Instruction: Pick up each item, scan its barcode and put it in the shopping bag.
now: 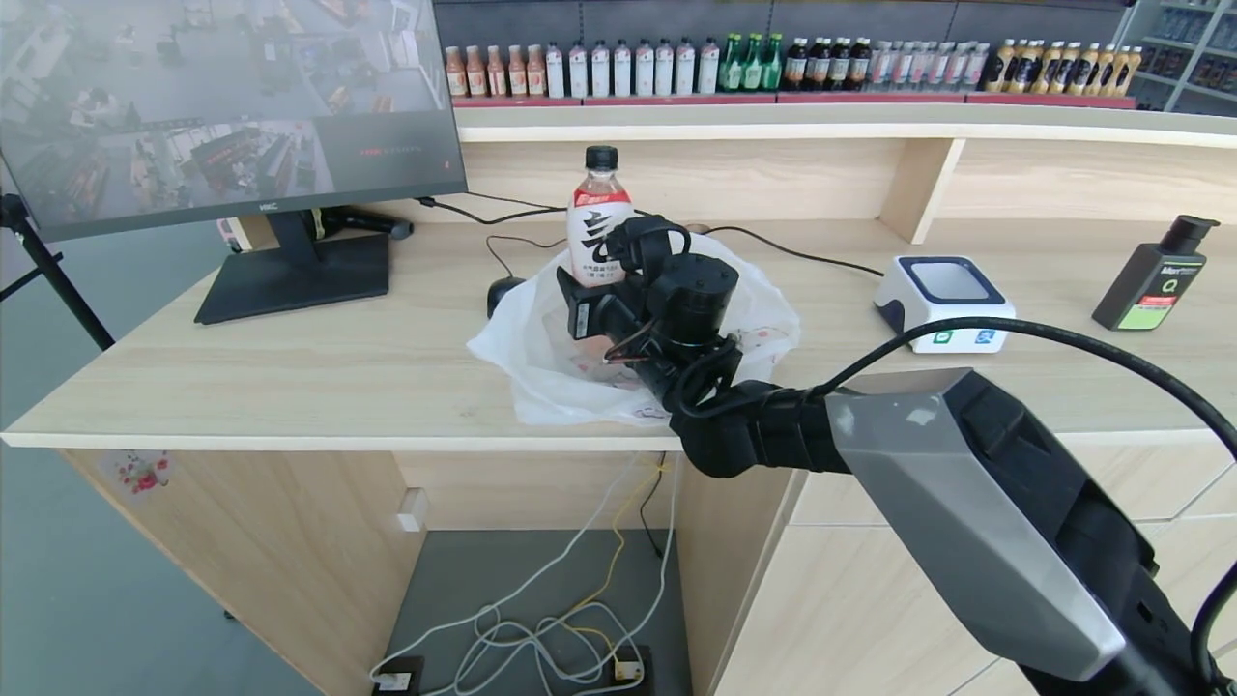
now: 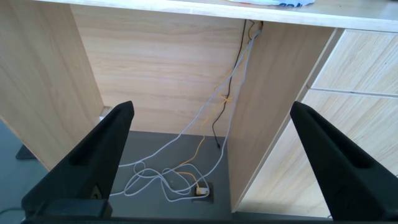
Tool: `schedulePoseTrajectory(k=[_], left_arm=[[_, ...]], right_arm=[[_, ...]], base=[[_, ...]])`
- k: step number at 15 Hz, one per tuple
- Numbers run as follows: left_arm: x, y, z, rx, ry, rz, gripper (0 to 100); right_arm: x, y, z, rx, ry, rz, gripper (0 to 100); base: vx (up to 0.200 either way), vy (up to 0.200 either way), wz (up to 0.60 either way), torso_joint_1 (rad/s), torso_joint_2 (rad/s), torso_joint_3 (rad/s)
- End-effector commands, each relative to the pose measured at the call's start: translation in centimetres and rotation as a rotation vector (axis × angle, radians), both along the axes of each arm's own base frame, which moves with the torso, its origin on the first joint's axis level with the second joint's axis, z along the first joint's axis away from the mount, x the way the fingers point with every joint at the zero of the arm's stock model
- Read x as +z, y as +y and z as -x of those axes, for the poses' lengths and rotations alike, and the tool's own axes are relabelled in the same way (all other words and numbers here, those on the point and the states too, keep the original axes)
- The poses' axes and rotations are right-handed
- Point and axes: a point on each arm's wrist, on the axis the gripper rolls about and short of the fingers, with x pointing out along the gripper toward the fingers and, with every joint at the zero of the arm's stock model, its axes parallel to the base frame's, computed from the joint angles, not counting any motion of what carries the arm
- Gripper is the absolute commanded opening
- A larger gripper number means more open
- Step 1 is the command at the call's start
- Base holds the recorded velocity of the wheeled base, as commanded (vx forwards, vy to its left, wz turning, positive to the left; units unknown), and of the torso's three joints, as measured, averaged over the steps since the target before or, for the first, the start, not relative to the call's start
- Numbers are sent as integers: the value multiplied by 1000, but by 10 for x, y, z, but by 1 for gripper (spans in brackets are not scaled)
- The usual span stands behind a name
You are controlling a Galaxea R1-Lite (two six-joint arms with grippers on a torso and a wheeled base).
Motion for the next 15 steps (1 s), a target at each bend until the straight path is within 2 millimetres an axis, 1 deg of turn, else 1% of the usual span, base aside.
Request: schedulePoseTrajectory(k=[1, 6, 7, 10, 12, 14, 15], left_arm=[[0, 0, 0, 0, 0, 0, 100], [0, 0, 0, 0, 0, 0, 100], [0, 0, 0, 0, 0, 0, 100], [0, 0, 0, 0, 0, 0, 100], [0, 0, 0, 0, 0, 0, 100], [0, 0, 0, 0, 0, 0, 100], [0, 0, 0, 0, 0, 0, 100]], right_arm=[[3, 0, 5, 11, -10, -12, 0], [2, 3, 8, 38, 11, -54, 0], [5, 9, 13, 84, 5, -72, 0], [15, 27, 21, 212, 14, -142, 0], [25, 39, 26, 295, 22, -217, 0], [28, 45, 26, 348, 17, -244, 0], [29, 48, 23, 417, -22, -245, 0]], base=[[0, 0, 0, 0, 0, 0], [0, 0, 0, 0, 0, 0], [0, 0, 0, 0, 0, 0], [0, 0, 0, 0, 0, 0], [0, 0, 0, 0, 0, 0], [0, 0, 0, 0, 0, 0], [0, 0, 0, 0, 0, 0]])
